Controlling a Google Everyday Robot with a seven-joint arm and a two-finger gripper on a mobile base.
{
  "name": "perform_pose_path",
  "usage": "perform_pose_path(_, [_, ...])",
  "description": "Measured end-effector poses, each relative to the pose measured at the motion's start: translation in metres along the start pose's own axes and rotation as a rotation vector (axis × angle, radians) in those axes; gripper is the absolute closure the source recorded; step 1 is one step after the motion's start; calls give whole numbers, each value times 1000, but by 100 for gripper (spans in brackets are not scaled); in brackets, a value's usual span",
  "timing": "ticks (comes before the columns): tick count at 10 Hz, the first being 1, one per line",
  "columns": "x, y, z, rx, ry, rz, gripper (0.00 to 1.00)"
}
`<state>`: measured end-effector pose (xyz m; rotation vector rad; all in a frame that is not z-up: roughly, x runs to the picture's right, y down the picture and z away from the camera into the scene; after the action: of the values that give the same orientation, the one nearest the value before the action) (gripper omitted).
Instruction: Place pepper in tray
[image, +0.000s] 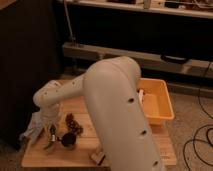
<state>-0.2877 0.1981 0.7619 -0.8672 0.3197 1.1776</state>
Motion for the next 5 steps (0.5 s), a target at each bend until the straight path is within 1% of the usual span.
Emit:
perform_pose_path(1, [4,2,-22,-23,-7,-13,100])
perform_pose_path(3, [12,9,-74,-80,-36,-52,100])
perform_pose_path(4, [16,13,-97,-99,-52,-70,100])
perform_pose_path(5, [20,16,-121,-109,-68,-84,100])
